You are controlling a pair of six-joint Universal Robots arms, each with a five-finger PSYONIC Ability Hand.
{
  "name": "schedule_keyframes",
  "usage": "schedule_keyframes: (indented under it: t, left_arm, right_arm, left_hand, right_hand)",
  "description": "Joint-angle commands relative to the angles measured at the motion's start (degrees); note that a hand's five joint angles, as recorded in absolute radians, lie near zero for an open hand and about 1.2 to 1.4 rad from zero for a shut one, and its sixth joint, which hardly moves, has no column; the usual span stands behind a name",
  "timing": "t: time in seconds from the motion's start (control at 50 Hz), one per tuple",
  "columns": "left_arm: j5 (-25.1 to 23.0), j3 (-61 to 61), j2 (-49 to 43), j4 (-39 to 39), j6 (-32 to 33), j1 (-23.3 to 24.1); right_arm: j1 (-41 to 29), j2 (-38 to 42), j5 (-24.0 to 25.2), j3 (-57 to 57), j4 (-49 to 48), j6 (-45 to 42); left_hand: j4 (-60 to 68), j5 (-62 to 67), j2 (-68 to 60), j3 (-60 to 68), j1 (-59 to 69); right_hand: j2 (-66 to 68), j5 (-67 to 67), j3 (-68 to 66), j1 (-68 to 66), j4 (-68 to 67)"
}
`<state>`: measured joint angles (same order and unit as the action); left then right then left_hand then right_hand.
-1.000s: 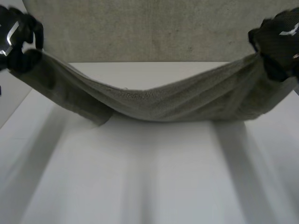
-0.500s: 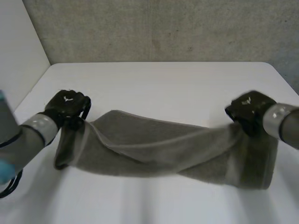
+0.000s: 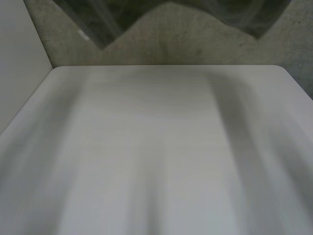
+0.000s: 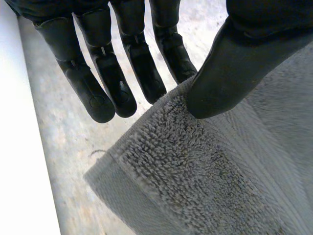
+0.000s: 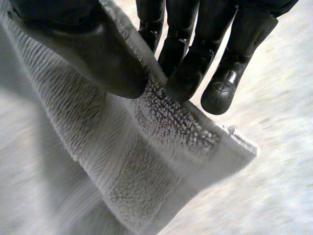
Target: Fold the towel.
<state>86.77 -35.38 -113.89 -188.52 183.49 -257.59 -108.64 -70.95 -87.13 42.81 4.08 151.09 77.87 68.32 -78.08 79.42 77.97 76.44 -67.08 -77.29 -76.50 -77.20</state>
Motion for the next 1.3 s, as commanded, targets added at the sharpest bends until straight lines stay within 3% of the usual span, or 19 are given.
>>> schedule_keyframes:
  t: [0.02, 0.1, 0.22, 0.32, 0.38, 0.42, 0.52, 0.76, 0.92, 1.04, 1.16, 1.3]
  left_arm:
    - [-2.1, -13.5, -0.1, 0.1, 0.7, -0.4]
    - [-8.3, -27.2, -0.1, -3.2, 1.8, -3.1]
    - [-12.0, -41.6, -0.6, -10.2, 4.9, -5.0]
    - [-14.9, -56.4, -3.3, -18.5, 14.2, -7.4]
    - [-16.3, -59.2, -3.4, -19.3, 16.7, -7.9]
    - [-19.7, -63.4, -3.1, -19.5, 21.0, -9.2]
    - [-22.4, -66.7, -0.9, -19.3, 23.7, -11.5]
    - [-24.1, -69.6, 16.5, -13.6, 19.7, -14.7]
    - [-26.8, -72.7, 31.1, -8.7, 11.8, -17.2]
    - [-31.3, -75.4, 43.9, -3.9, 2.1, -19.7]
    - [-31.8, -78.9, 42.9, -6.6, 3.0, -20.1]
    - [-27.5, -74.8, 21.6, -12.8, 9.6, -17.0]
  right_arm:
    - [-2.5, 4.2, 2.8, 3.9, 8.5, -4.2]
    - [-2.6, 4.6, 6.0, 11.9, 7.2, -6.9]
    - [-2.8, 6.0, 7.9, 22.2, 2.7, -8.5]
    - [-2.7, 9.6, 7.9, 34.8, -4.6, -12.3]
    - [-2.5, 9.9, 8.0, 37.3, -5.9, -13.0]
    - [-2.4, 9.7, 8.0, 41.2, -7.8, -13.9]
    - [-2.3, 7.2, 8.2, 44.7, -8.3, -13.9]
    - [-2.1, -11.2, 7.8, 47.4, -3.1, -13.7]
    - [1.9, -21.9, 10.0, 45.6, 9.6, -14.5]
    - [6.3, -27.5, 15.5, 42.3, 22.2, -18.5]
    - [10.5, -23.9, 17.2, 45.5, 24.8, -21.2]
    - [10.6, -10.6, 16.6, 46.4, 17.4, -23.7]
  left_hand:
    - [2.1, 1.7, -1.9, 0.6, 2.0]
    - [2.1, 1.7, -1.9, 0.6, 2.0]
    - [2.1, 1.7, -1.9, 0.6, 2.0]
    - [2.1, 1.7, -1.9, 0.6, 2.0]
    - [2.1, 1.7, -1.9, 0.6, 2.0]
    - [2.1, 1.7, -1.9, 0.6, 2.0]
    - [2.1, 1.7, -1.9, 0.6, 2.0]
    - [2.1, 1.7, -1.9, 0.6, 2.0]
    - [2.1, 1.7, -1.9, 0.6, 2.0]
    - [2.1, 1.7, -1.9, 0.6, 2.0]
    - [2.1, 1.7, -1.9, 0.6, 2.0]
    - [2.1, 1.7, -1.9, 0.6, 2.0]
  right_hand:
    - [3.6, -2.9, -2.7, -3.5, -2.8]
    - [3.6, -2.9, -2.7, -3.5, -2.8]
    - [3.6, -2.9, -2.7, -3.5, -2.8]
    - [3.6, -2.9, -2.7, -3.5, -2.8]
    - [3.6, -2.9, -2.7, -3.5, -2.8]
    - [3.6, -2.9, -2.7, -3.5, -2.8]
    - [3.6, -2.9, -2.7, -3.5, -2.8]
    - [3.6, -2.9, -2.7, -3.5, -2.8]
    - [3.6, -2.9, -2.7, -3.5, -2.8]
    - [3.6, -2.9, -2.7, -3.5, -2.8]
    - [3.6, -2.9, -2.7, -3.5, -2.8]
    - [3.6, -2.9, -2.7, -3.5, -2.8]
